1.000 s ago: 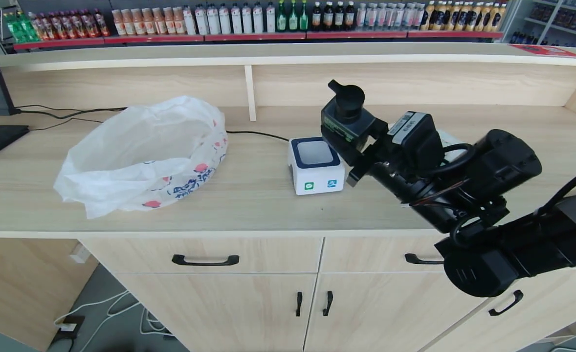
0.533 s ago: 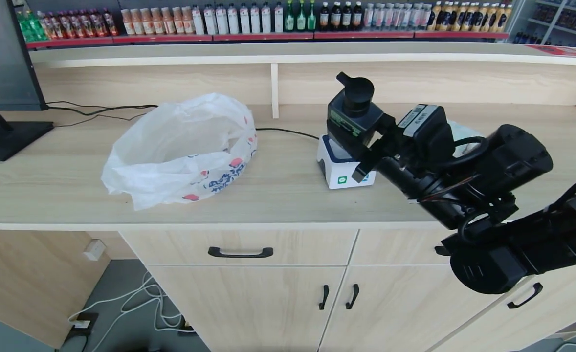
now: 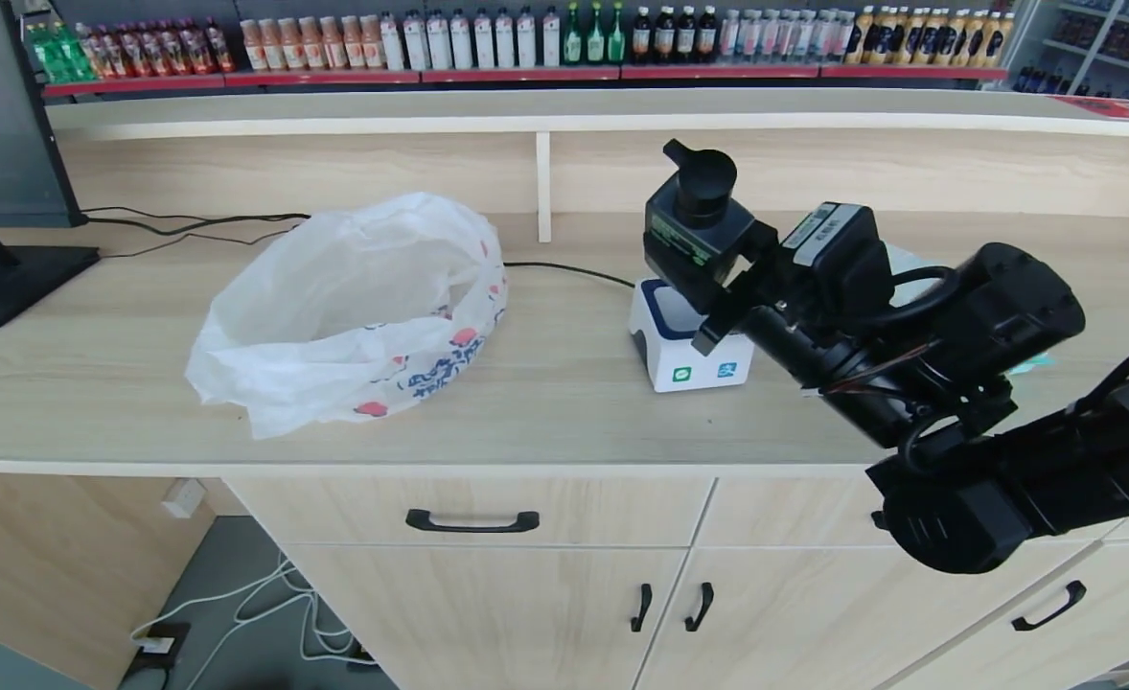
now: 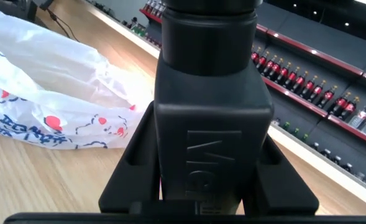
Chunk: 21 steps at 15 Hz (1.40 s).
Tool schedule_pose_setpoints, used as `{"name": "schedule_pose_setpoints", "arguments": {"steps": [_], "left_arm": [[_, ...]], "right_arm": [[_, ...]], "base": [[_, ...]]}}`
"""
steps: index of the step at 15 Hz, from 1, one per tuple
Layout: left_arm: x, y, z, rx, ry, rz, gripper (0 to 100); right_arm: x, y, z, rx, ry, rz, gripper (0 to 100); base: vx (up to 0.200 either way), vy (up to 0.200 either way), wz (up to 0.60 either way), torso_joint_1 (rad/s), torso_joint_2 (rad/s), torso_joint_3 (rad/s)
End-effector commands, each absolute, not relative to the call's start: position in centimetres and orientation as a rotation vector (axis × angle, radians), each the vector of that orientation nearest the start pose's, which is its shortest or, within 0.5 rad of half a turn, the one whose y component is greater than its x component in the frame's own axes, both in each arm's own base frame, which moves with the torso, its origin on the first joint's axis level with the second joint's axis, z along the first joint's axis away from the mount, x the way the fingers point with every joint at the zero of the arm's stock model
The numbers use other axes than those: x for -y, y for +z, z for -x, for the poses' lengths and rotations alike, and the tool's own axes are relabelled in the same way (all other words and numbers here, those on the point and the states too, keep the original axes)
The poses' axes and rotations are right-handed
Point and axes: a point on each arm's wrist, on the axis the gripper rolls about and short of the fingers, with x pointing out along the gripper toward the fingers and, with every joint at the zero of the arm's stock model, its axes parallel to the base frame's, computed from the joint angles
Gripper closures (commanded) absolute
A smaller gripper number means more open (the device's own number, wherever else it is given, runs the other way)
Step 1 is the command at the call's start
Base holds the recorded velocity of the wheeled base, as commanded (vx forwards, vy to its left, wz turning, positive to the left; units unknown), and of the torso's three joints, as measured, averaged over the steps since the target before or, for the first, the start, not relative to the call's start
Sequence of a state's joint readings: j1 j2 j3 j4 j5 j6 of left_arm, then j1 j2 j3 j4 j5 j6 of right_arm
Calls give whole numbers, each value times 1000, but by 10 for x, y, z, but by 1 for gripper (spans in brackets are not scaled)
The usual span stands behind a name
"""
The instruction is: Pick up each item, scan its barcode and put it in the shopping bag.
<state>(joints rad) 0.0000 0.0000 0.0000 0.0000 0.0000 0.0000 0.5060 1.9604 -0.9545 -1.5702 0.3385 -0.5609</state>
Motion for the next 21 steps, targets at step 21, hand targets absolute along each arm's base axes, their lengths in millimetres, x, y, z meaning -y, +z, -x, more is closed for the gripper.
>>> {"name": "schedule_pose_setpoints", "arguments": {"steps": [21], "left_arm": [[0, 76, 23, 5, 0, -2, 0]], "right_arm": [[-135, 199, -365, 966, 841, 813, 100]], "base": [[0, 0, 0, 0, 0, 0]]}}
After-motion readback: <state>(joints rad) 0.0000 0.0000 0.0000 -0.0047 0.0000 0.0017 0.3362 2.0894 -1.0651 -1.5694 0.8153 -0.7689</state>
